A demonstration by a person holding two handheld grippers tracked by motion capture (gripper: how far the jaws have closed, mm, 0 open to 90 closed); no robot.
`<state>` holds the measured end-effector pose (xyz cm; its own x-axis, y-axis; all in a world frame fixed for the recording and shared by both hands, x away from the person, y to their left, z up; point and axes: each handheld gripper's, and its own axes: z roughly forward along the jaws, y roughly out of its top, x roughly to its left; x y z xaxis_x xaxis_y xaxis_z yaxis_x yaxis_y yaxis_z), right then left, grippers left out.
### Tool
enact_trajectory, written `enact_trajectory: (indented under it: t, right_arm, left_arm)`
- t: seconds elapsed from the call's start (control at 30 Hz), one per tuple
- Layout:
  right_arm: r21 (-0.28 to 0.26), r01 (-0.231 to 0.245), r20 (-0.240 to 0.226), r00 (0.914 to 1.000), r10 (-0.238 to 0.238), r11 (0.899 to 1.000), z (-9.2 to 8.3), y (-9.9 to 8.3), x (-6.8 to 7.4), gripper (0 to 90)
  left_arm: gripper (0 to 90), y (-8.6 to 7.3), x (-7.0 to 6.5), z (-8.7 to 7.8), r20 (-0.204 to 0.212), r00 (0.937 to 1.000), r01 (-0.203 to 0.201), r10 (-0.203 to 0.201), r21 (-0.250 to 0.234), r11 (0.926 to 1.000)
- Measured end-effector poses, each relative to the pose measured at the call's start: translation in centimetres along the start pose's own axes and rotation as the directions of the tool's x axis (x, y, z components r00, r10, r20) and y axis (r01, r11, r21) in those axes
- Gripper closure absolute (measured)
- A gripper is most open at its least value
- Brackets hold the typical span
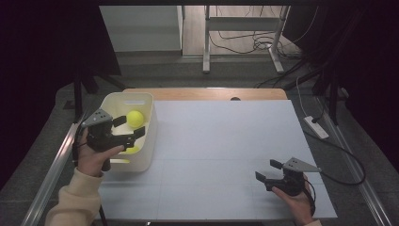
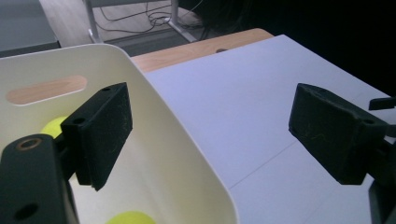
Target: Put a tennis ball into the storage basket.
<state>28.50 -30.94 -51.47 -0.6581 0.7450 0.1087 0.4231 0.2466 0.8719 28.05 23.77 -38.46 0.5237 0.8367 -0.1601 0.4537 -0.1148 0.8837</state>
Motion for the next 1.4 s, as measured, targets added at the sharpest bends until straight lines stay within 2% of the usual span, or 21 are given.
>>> enact_trajectory:
  t: [0.17,0.3,0.5,0.77,1.07,1.2,1.27,1.4]
  right_arm:
    - [0.002,0.001,0.003,1.0,-0.001,1.0,0.0,0.1,0.1,16.5]
    - [0.002,0.004,0.001,1.0,-0.004,1.0,0.1,0.1,0.2,16.5]
    - [0.004,0.004,-0.001,1.0,-0.004,1.0,0.2,0.2,0.1,16.5]
    - [0.005,0.006,0.002,1.0,-0.006,1.0,0.2,0.2,0.1,16.5]
    - [0.004,0.003,0.001,1.0,-0.003,1.0,0.2,0.1,0.1,16.5]
    - [0.002,0.003,0.002,1.0,-0.003,1.0,0.1,0.1,0.1,16.5]
    - [0.002,0.002,0.002,1.0,-0.002,1.0,0.1,0.1,0.1,16.5]
    - [0.003,0.002,0.001,1.0,-0.002,1.0,0.2,0.1,0.1,16.5]
  left_arm:
    - [14.9,-0.9,-1.3,-0.2,0.029,0.9993,-0.025,0.025,-0.008,0.9997]
    - [15.2,-1.3,-1.8,-0.2,0.041,0.9984,-0.039,0.039,-0.011,0.9992]
    - [15.6,-2.1,-2.8,-0.4,0.075,0.9947,-0.068,0.07,-0.029,0.9973]
    - [16.7,-3.1,-4.7,0.1,0.151,0.9807,-0.121,0.124,-0.03,0.9922]
    - [16.7,-4.9,-5.4,1.0,0.192,0.9718,-0.138,0.137,-0.005,0.9904]
    - [16.7,-5.9,-5.7,1.6,0.219,0.9647,-0.152,0.147,0.007,0.9883]
    - [16.7,-6.5,-5.8,2.1,0.237,0.959,-0.164,0.155,0.019,0.9863]
    - [16.6,-7.2,-6.0,2.7,0.245,0.9554,-0.179,0.165,0.039,0.9831]
